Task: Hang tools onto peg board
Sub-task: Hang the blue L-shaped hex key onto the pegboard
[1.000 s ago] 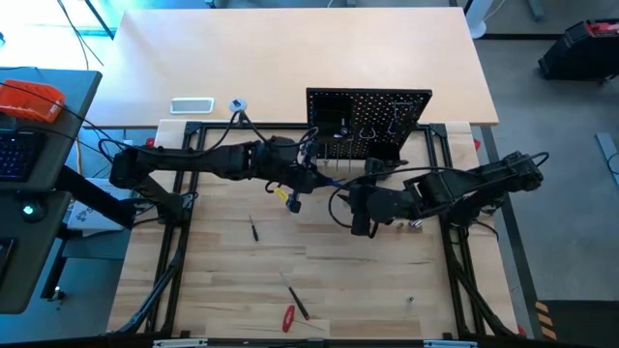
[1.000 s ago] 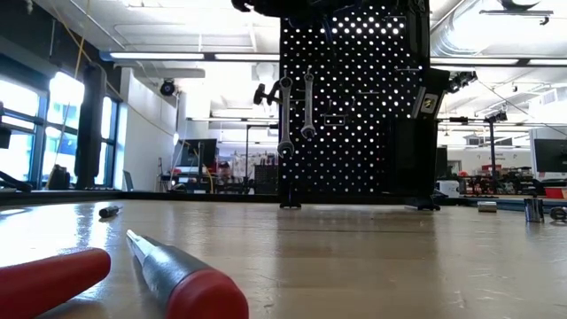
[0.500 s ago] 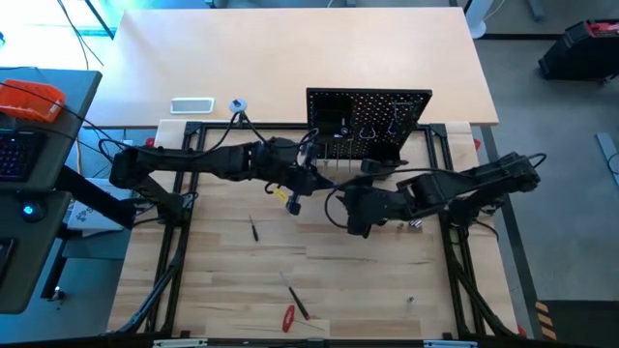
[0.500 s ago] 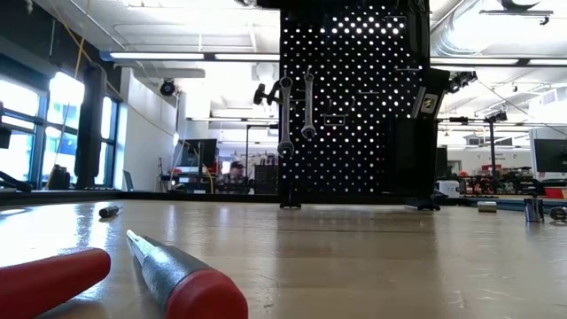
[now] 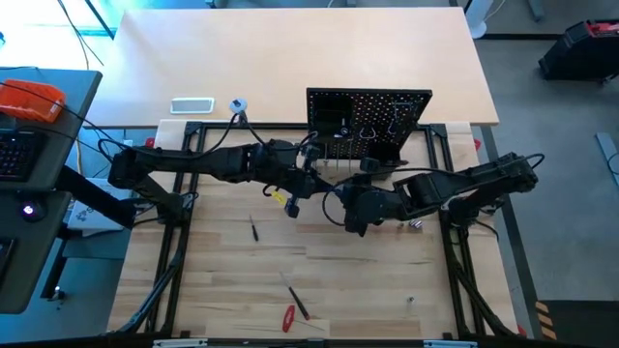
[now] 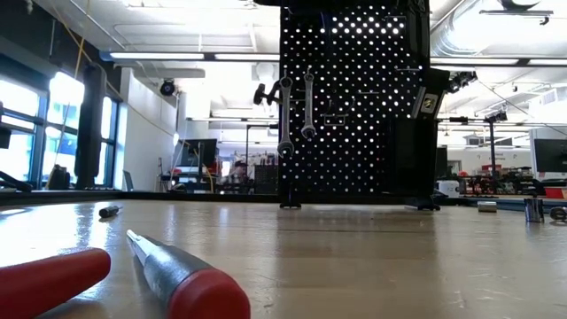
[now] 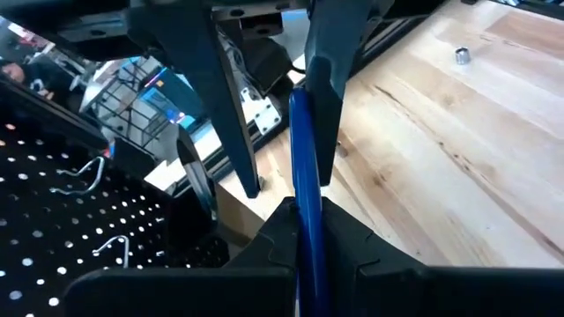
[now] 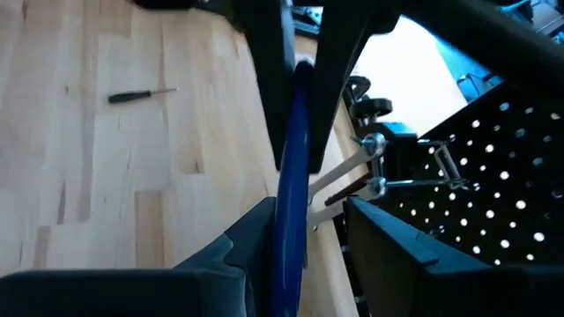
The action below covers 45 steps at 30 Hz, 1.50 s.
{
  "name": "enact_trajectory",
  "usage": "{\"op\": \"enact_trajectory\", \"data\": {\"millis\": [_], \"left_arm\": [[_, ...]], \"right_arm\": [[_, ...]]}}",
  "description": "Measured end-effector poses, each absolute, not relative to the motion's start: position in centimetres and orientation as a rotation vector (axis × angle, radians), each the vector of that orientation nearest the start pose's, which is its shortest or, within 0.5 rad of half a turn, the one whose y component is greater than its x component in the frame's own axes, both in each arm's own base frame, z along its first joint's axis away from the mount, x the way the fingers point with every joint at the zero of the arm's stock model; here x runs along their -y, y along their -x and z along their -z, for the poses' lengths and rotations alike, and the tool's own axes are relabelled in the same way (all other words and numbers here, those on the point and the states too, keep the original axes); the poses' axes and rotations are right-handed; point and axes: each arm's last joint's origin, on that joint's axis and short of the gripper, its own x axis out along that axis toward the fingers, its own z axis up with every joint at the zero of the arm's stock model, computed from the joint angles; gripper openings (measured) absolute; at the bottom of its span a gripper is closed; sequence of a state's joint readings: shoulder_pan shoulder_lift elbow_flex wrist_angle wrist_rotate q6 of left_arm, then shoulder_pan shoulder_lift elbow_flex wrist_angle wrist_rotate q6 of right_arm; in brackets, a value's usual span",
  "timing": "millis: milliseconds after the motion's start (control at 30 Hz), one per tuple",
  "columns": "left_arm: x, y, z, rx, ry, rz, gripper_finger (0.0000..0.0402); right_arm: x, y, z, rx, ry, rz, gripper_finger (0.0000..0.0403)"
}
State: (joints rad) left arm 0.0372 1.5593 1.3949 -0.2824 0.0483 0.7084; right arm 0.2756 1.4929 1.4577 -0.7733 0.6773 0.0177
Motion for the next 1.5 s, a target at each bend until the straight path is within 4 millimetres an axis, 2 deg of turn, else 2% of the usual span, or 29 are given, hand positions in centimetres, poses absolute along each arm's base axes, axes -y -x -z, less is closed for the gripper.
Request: {"op": "enact_trajectory", "data": {"millis": [333, 433, 667, 867, 1000, 1200, 1333, 1467, 1500], "left_arm": [[-1.2, -35.5, -34.4, -0.435, -0.679, 0.166, 0.0012], [-1.2, -35.5, -34.4, -0.435, -0.68, 0.163, 0.0012], [-1.3, -35.7, -34.4, -0.425, -0.664, 0.146, 0.0011], [-1.3, -35.7, -34.5, -0.416, -0.649, 0.148, 0.0013], [-1.3, -35.7, -34.6, -0.403, -0.634, 0.146, 0.0045], [-1.3, -35.5, -35.2, -0.381, -0.64, 0.117, 0.0122], [-1.3, -34.6, -36.4, -0.358, -0.628, 0.088, 0.0173], [-1.3, -32.7, -38.0, -0.34, -0.606, 0.065, 0.0211], [-1.2, -32.0, -38.3, -0.346, -0.596, 0.083, 0.0217]], "right_arm": [[-6.7, -30.4, -35.5, -0.698, 0.364, 0.374, 0.0123], [-6.7, -30.4, -35.5, -0.701, 0.373, 0.372, 0.0099], [-6.6, -30.1, -35.3, -0.73, 0.383, 0.376, 0.0016], [-6.6, -30.1, -35.4, -0.717, 0.41, 0.414, 0.0015], [-6.6, -30.3, -35.6, -0.699, 0.427, 0.431, 0.001], [-6.4, -29.5, -36.5, -0.652, 0.395, 0.491, 0.001], [-6.1, -28.2, -37.7, -0.608, 0.361, 0.527, 0.001], [-5.6, -26.7, -38.7, -0.592, 0.339, 0.551, 0.001], [-5.3, -26.2, -39.0, -0.584, 0.356, 0.621, 0.001]]}}
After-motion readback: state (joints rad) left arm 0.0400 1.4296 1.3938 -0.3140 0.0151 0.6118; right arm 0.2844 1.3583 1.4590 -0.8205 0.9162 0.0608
